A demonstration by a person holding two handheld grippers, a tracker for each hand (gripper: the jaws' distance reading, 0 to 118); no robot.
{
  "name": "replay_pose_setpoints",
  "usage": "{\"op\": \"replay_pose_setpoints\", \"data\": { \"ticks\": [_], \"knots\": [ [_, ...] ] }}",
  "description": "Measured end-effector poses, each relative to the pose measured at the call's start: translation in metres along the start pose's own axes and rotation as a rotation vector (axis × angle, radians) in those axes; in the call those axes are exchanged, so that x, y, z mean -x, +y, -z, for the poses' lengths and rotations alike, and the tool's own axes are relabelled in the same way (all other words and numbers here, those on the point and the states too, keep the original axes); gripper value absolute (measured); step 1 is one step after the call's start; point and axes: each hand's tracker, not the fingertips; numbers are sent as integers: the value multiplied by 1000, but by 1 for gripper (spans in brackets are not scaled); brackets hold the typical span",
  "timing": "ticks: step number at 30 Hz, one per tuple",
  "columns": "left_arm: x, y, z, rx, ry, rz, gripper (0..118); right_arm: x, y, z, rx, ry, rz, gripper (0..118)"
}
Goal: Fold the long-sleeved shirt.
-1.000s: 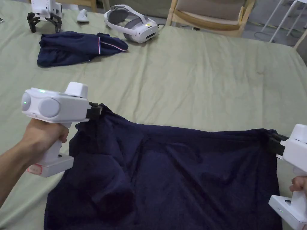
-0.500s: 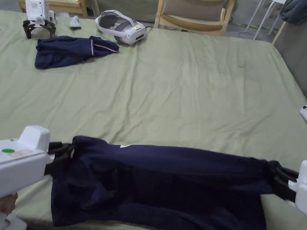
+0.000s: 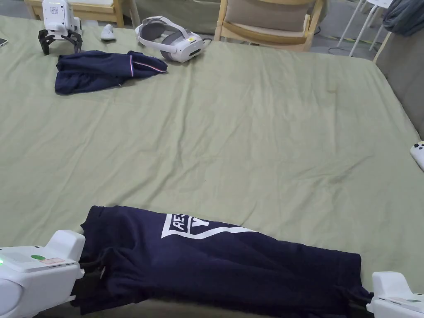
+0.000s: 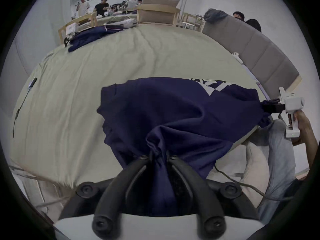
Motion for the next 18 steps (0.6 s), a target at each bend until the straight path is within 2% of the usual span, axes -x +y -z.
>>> {"op": "replay_pose_setpoints", "data": {
  "ticks": [1, 2, 4, 5, 7, 10, 12, 13, 14, 15, 16, 18],
  "knots": [
    [2, -1, 0, -16, 16, 2, 89, 1, 3, -2, 29, -63, -22, 110],
    [2, 0, -5, -33, 36, 2, 108, 3, 4, -7, 23, -106, -34, 118],
    [0, 2, -27, -115, 63, -35, 109, 6, 2, -32, -96, -94, -55, 118],
    [4, 6, -39, -222, 51, -53, 109, 9, 4, -46, -141, -78, -33, 118],
    [-3, 18, -60, -280, 55, -101, 108, 20, 8, -74, -280, -95, -28, 118],
    [-31, 37, -86, -424, 140, -97, 111, 42, 18, -100, -506, -140, -34, 118],
    [-48, 49, -84, -508, 197, -116, 108, 56, 24, -101, -657, -117, -13, 114],
    [-56, 51, -78, -556, 231, -104, 96, 66, 28, -101, -706, -113, 8, 101],
    [-63, 55, -74, -570, 244, -107, 76, 74, 32, -100, -732, -97, 18, 79],
    [-69, 60, -67, -577, 238, -108, 40, 84, 36, -97, -770, -94, 28, 46],
    [-73, 63, -59, -599, 231, -118, 7, 95, 40, -89, -797, -123, 32, 0],
    [-85, 70, -60, -586, 217, -116, 4, 113, 42, -80, -826, -150, -2, 0]
  ]
}}
